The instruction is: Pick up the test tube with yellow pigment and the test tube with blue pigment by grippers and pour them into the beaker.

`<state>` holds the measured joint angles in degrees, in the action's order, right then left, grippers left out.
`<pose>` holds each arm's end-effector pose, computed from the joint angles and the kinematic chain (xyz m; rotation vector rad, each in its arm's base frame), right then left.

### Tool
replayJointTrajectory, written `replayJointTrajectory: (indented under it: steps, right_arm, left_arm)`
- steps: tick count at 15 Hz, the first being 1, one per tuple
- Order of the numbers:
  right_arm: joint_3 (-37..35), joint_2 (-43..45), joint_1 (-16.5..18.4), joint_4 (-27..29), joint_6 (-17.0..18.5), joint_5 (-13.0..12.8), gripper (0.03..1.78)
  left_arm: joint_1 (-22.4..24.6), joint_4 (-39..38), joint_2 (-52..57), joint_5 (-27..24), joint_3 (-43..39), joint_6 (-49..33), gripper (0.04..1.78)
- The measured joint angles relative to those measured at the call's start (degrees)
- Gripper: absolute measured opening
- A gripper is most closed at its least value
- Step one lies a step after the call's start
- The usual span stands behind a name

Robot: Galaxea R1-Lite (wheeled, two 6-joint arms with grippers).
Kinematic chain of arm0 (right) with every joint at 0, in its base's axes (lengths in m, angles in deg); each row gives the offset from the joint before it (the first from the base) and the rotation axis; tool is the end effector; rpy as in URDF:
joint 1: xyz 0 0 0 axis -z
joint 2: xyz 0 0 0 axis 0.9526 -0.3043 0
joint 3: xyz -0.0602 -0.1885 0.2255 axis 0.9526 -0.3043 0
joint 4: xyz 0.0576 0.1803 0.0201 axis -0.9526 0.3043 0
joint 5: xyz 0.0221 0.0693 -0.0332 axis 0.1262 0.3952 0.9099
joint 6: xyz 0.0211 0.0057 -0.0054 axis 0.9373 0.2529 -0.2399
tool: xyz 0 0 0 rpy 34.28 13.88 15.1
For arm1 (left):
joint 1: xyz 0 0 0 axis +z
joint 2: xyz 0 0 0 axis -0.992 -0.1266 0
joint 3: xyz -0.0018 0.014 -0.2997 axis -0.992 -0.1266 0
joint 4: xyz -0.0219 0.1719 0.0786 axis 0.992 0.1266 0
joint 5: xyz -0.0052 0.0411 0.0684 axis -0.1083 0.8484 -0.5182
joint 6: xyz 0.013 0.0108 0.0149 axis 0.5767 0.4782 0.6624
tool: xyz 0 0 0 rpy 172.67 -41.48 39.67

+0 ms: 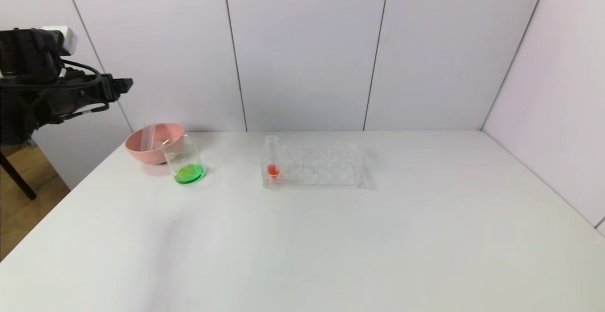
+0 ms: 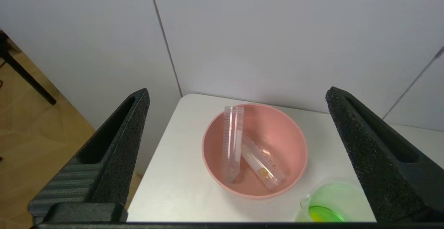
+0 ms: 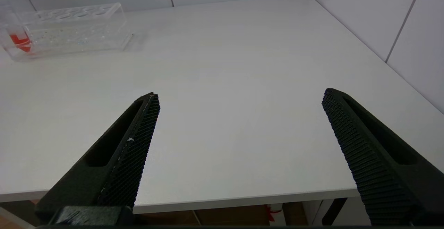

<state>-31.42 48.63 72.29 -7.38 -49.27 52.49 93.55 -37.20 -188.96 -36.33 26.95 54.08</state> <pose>-0.0227 -0.0008 0.0759 0.0945 -0.0032 -0.0381 0.3455 0.0673 0.2662 0.0047 0.0639 0.2393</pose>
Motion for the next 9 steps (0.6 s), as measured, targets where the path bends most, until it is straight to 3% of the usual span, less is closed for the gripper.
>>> replayJointTrajectory:
  steps: [4, 9]
  right_arm:
    - [0.0, 0.0, 0.0, 0.0, 0.0, 0.0, 1.71]
    - [0.0, 0.0, 0.0, 0.0, 0.0, 0.0, 1.71]
  left_arm:
    - [-0.4, 4.8, 17.2, -1.8, -7.4, 0.2, 1.76]
    - [-1.2, 24.6, 44.0, -7.8, -11.9, 0.9, 1.76]
